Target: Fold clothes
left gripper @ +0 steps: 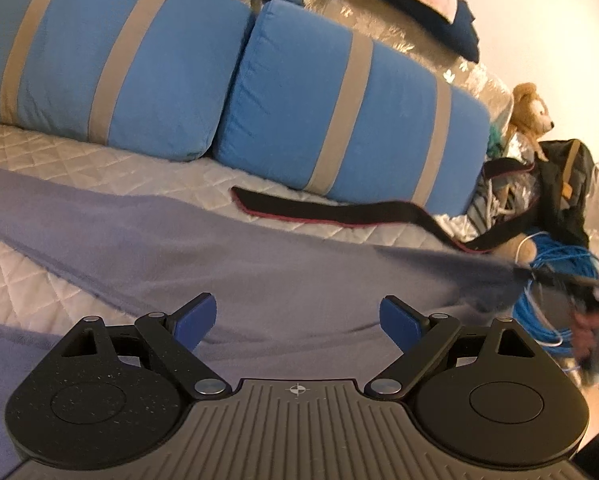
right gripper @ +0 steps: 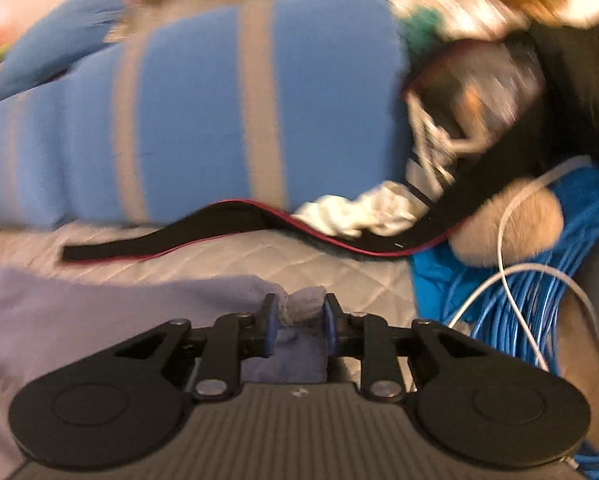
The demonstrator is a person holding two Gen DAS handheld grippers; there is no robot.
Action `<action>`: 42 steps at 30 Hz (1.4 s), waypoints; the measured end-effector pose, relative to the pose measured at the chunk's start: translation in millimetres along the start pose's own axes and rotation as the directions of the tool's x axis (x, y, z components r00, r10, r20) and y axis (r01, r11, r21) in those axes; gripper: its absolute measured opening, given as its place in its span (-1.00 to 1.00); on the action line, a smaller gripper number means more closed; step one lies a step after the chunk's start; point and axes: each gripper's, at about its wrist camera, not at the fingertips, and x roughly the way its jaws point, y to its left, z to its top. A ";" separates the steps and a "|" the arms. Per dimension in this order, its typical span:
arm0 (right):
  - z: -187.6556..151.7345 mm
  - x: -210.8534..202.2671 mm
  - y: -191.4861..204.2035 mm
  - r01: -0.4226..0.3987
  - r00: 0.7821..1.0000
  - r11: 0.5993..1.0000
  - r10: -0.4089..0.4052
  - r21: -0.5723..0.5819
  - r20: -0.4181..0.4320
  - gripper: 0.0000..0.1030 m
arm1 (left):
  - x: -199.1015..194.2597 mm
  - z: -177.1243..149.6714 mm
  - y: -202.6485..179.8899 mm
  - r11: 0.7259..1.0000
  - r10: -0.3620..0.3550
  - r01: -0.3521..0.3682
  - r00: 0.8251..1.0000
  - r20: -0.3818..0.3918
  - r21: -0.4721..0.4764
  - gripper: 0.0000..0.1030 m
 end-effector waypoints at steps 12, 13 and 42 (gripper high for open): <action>-78.0 -136.1 138.0 -0.147 0.988 0.695 0.072 -0.704 -0.134 -0.53 | 0.2 4.2 -4.6 0.999 0.011 -0.010 1.000 0.024 -0.047 0.74; -86.7 -135.8 145.1 -0.146 0.987 0.654 0.047 -0.742 -0.153 -0.52 | 0.4 4.9 -4.3 0.999 0.011 -0.009 1.000 0.023 -0.052 0.74; -197.9 -62.7 226.8 0.173 0.918 0.047 -0.369 -0.984 0.144 -0.67 | -12.3 3.3 18.7 0.997 0.026 -0.023 0.999 0.029 -0.080 0.74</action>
